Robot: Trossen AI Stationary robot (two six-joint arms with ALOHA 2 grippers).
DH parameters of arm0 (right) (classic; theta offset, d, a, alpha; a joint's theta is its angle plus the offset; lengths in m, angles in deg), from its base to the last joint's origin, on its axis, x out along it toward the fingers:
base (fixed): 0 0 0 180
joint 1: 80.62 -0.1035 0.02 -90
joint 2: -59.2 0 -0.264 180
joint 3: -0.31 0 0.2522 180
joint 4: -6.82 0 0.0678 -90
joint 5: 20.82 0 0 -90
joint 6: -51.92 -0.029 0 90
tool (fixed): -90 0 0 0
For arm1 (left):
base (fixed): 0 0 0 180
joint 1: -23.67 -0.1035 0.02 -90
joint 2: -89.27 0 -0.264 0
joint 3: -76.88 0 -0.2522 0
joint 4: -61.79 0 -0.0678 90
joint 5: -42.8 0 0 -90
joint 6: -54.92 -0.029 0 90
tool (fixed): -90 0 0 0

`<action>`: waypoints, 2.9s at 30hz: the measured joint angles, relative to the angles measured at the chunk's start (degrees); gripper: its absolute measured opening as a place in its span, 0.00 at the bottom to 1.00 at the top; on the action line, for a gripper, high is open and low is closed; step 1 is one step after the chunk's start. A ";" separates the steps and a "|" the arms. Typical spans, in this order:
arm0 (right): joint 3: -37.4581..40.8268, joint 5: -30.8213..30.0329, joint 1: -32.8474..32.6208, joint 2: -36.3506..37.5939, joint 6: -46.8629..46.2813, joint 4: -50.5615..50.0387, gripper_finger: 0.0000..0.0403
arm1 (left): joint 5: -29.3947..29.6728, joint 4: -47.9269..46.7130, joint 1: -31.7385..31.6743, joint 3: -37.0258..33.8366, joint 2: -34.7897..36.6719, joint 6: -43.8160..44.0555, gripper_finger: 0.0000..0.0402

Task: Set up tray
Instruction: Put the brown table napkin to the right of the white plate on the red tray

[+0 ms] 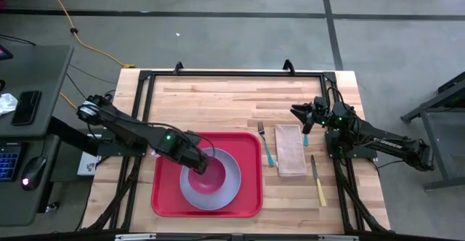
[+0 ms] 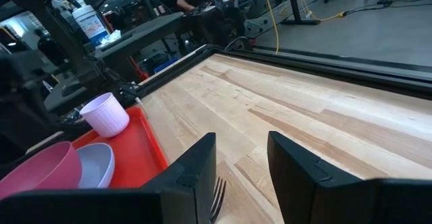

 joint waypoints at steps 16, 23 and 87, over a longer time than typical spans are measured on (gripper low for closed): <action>0.00 4.14 0.00 0.02 0.01 -2.29 0.28 | 2.92 -16.22 2.73 19.60 0.02 -1.90 0.19; 0.00 4.13 -0.02 0.02 -0.35 -2.29 0.28 | 4.95 -19.43 7.33 21.33 0.02 -1.63 0.15; -22.72 17.49 -0.53 -12.53 24.45 -26.43 0.28 | 28.77 30.74 8.35 -38.69 56.27 -17.23 0.12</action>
